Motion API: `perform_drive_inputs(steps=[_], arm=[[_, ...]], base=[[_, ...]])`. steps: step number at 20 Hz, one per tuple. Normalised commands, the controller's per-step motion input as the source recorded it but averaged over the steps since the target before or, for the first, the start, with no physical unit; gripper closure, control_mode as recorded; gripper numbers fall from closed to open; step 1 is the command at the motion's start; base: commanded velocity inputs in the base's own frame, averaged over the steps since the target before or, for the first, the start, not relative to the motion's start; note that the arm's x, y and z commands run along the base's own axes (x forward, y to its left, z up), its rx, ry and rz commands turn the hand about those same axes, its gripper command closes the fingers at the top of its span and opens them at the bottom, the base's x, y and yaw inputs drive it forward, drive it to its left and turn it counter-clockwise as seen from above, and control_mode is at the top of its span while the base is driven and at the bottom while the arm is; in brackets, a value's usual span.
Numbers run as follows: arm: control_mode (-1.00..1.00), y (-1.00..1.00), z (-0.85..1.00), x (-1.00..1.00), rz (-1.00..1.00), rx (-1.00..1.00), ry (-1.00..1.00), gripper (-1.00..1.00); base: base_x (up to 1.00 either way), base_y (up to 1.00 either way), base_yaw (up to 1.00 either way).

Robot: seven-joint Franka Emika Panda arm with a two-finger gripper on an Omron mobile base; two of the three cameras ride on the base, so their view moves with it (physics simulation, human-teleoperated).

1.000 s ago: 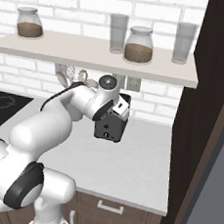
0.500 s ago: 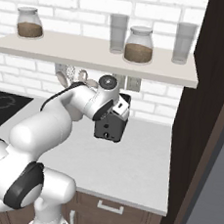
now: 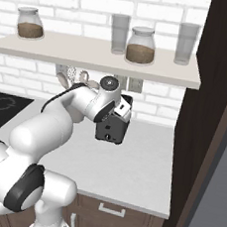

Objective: Start the toaster. Once the lever pops up, take the bread to the plate on the dining counter.

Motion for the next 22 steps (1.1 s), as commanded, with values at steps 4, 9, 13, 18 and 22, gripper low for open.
perform_drive_inputs(steps=[4, 9, 13, 18, 22], arm=[[-1.00, 0.00, 0.00, 0.00, 0.00, 0.00, 0.00, -1.00], [-1.00, 0.00, 0.00, 0.00, 0.00, 0.00, 0.00, -1.00], [-1.00, 0.00, 0.00, 0.00, 0.00, 0.00, 0.00, -1.00], [-1.00, 0.00, 0.00, 0.00, 0.00, 0.00, 0.00, -1.00], [-1.00, 0.00, 0.00, 0.00, 0.00, 0.00, 0.00, -1.00]], base=[[0.00, 0.00, 0.00], [0.00, 0.00, 0.00], [0.00, 0.00, 0.00], [0.00, 0.00, 0.00], [0.00, 0.00, 0.00]])
